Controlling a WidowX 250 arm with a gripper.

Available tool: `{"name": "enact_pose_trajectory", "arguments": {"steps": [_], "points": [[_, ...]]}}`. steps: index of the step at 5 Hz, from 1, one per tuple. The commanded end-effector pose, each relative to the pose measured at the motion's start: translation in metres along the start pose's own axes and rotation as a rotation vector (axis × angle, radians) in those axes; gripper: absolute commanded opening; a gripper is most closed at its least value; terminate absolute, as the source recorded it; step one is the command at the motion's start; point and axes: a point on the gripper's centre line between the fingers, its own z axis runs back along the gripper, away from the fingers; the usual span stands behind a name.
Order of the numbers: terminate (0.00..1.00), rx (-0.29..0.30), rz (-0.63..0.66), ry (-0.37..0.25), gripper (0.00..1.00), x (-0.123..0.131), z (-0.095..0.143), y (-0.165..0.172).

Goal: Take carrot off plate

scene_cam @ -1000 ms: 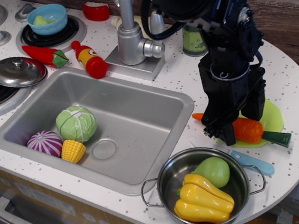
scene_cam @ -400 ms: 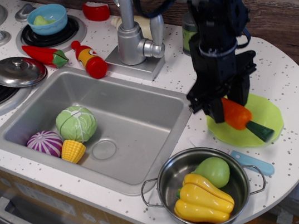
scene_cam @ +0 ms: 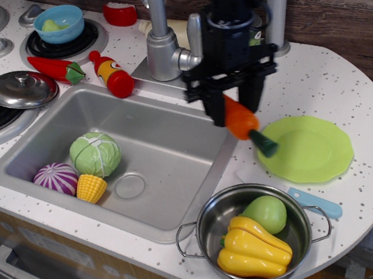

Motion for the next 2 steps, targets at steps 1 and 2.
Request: {"name": "enact_pose_trajectory", "arguments": {"steps": [1,2], "points": [[0.00,-0.052,-0.077,-0.077,0.00,0.020,0.003,0.031],[0.00,-0.054,-0.144,-0.106,0.00,0.031,-0.021,0.054]]}}
